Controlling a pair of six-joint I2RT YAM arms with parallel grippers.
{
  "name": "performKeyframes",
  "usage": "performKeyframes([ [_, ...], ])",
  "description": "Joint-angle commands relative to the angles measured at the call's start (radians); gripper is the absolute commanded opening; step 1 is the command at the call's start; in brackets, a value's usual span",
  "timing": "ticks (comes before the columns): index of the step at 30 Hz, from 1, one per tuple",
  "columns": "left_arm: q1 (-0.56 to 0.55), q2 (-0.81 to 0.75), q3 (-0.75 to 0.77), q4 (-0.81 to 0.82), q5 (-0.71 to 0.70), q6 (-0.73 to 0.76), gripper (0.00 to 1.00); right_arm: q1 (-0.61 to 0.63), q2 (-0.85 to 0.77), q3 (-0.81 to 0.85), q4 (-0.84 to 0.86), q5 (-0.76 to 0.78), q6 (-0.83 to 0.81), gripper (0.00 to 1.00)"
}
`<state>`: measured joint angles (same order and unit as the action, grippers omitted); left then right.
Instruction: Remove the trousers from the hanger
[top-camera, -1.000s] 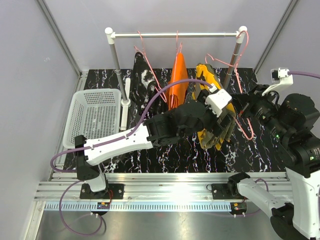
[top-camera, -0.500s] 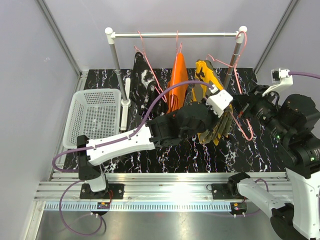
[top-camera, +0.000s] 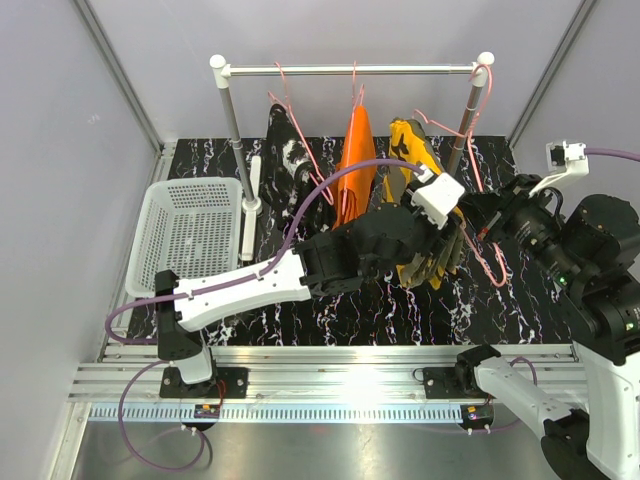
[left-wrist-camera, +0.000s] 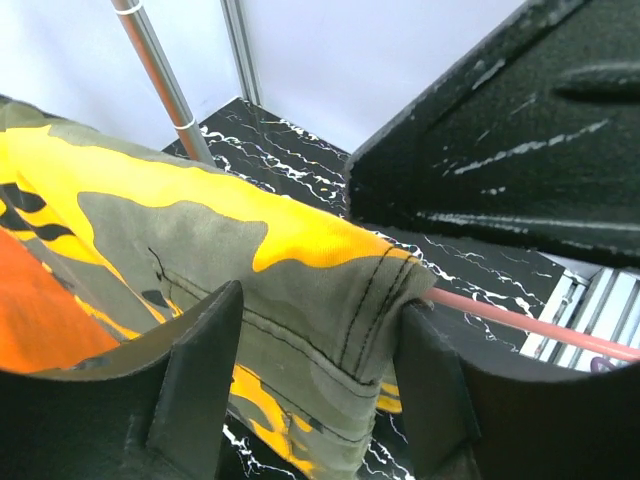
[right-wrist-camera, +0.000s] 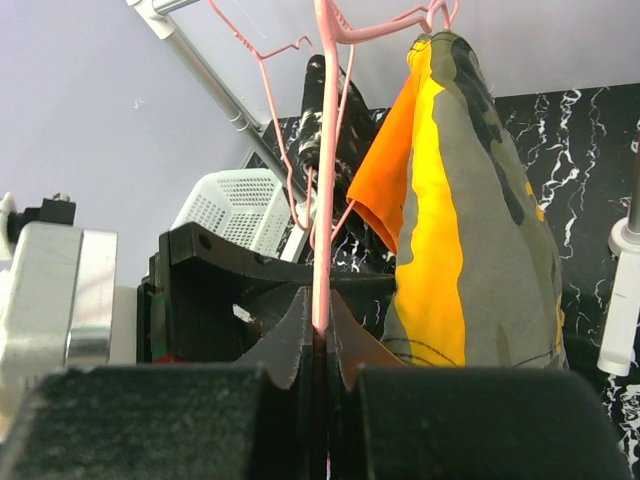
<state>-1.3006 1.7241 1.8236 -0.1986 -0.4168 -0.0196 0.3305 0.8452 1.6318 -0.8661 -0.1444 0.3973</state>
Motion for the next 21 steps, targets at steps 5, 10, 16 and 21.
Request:
performKeyframes([
  [5,-0.014,0.003,0.036,0.088,-0.085,0.061,0.34,-0.004,-0.038,0.051,0.217,-0.046,0.018,0.0],
  [10,-0.02,0.005,0.029,0.096,-0.1,0.101,0.16,-0.004,-0.043,0.051,0.228,-0.06,0.026,0.0],
  [16,-0.043,-0.027,0.008,0.107,-0.051,0.159,0.14,-0.005,-0.029,0.048,0.199,0.031,-0.005,0.0],
  [21,-0.051,-0.057,-0.032,0.107,-0.033,0.182,0.38,-0.004,-0.028,0.048,0.193,0.063,-0.018,0.0],
])
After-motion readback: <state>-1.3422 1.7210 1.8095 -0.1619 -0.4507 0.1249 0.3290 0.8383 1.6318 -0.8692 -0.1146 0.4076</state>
